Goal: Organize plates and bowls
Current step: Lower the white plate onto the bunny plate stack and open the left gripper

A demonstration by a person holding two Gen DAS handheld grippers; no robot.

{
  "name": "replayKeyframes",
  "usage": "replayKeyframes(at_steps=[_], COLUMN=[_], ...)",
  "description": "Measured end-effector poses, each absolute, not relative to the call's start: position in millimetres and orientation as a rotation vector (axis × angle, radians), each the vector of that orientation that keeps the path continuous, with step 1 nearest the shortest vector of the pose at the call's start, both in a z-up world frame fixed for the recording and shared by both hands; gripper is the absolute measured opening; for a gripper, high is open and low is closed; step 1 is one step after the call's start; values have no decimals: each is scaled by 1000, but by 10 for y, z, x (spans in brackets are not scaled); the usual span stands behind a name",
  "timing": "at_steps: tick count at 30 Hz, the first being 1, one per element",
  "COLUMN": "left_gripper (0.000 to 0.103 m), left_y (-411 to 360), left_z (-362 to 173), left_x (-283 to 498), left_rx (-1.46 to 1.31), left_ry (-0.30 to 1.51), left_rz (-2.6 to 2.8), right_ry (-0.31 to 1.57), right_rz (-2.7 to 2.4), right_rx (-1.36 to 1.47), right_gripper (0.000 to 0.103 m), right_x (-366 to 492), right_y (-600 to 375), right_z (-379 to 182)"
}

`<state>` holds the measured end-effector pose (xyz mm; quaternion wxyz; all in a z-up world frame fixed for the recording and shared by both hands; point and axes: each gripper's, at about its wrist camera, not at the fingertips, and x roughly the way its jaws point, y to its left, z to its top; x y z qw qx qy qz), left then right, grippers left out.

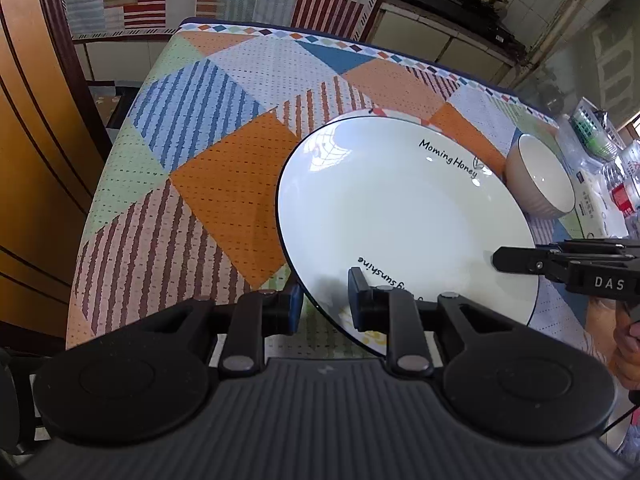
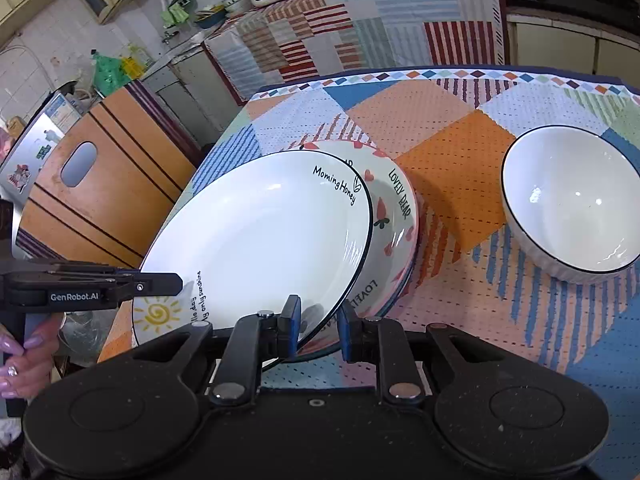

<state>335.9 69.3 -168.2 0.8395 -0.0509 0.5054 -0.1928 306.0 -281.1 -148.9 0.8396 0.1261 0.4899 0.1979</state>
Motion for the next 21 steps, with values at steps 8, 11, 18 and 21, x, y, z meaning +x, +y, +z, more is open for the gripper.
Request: replayKeyframes(at_steps=[8,11,18,21], left_gripper=[22,22,24,24], left_y=[626,550,394,388], left_z=[-1702,-1694,-1762,-1783], left_x=[3383,3384,3469,3477], left_rx=[-99,-73,-80,-83], left_ry=[1051,1041,1104,1118], left_rz=[-408,-386,-331,-334], right_ry=[1043,1041,1035,1050], right_rz=[359,322,212,179], right_rx=[217,172,-16,-35], right_gripper=[25,27,31,32], right_x=[3082,3044,3040,3064], right_y=[-2740,-2667,-2487,-2480], right_z=[-1441,-1434,-1378,-1442])
